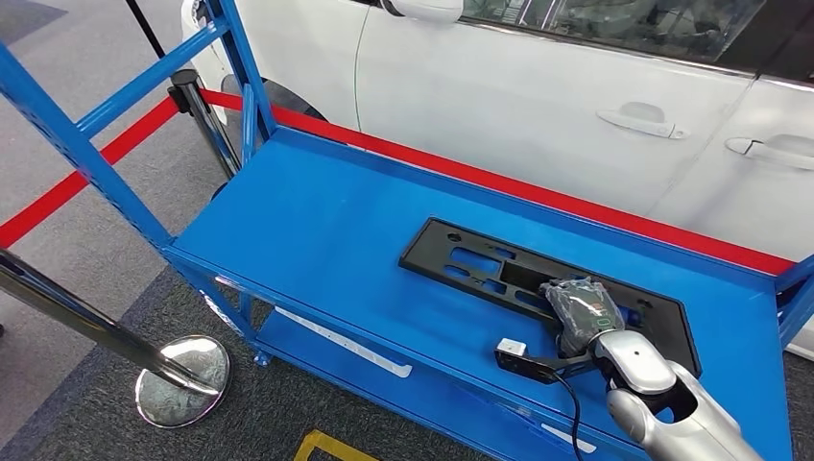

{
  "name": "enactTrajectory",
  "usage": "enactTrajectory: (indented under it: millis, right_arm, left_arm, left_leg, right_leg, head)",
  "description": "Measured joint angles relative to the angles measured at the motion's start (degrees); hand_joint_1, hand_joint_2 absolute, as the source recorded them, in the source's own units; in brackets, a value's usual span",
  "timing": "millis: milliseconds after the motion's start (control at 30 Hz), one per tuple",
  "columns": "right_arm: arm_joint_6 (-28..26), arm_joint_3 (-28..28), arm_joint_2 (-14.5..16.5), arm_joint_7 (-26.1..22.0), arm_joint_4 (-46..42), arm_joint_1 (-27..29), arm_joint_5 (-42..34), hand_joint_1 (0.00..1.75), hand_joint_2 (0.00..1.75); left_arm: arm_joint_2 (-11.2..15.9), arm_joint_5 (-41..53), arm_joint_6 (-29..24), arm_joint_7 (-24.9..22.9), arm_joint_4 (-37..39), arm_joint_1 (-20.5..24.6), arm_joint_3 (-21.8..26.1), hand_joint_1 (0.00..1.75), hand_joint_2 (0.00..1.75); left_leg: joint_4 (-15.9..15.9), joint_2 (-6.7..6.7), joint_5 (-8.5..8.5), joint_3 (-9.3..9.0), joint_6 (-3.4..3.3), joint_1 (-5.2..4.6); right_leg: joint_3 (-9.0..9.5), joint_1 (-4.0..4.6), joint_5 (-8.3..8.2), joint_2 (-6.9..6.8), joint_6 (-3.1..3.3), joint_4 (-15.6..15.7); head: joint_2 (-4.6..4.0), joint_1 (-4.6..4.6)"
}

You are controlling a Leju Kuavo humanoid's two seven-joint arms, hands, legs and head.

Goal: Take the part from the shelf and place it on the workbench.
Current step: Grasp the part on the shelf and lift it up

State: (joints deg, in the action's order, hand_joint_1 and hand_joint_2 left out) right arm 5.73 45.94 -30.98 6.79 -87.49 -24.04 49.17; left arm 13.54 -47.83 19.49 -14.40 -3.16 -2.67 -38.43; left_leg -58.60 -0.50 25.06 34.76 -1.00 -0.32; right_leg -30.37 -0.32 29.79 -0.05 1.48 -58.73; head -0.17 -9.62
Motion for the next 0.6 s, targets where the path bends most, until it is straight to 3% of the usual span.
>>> enactTrajectory:
  millis: [133,267,600]
  right_arm:
    - [-0.09,-1.00,0.32,-0.11,-0.96,0.81,0.12,1.75,1.75]
    - [-0.11,-1.38,0.45,-0.29,-1.62,1.23,0.15,1.75,1.75]
    - [-4.59,-3.81,1.41,-4.98,-6.23,4.65,-1.53,1.75,1.75]
  left_arm:
    - [-0.12,-0.25,-0.04,0.17,0.28,0.00,0.03,0.00,0.00]
    - [-0.21,-0.51,-0.08,0.26,0.53,0.01,0.03,0.00,1.75]
    - [-0.32,0.19,0.31,0.75,0.65,-0.03,-0.08,0.00,1.75]
  left_leg:
    - [0.00,0.00,0.00,-0.01,0.00,0.00]
    - [0.00,0.00,0.00,-0.02,0.00,0.00]
    - [0.00,0.00,0.00,-0.02,0.00,0.00]
  right_leg:
    - [0.01,0.00,0.00,0.01,0.00,0.00]
    - [0.03,-0.01,0.00,0.01,0.00,0.00]
    - [0.01,-0.01,0.00,0.03,0.00,0.00]
  head:
    - [0.00,0.00]
    - [0.00,0.00]
    - [0.00,0.00]
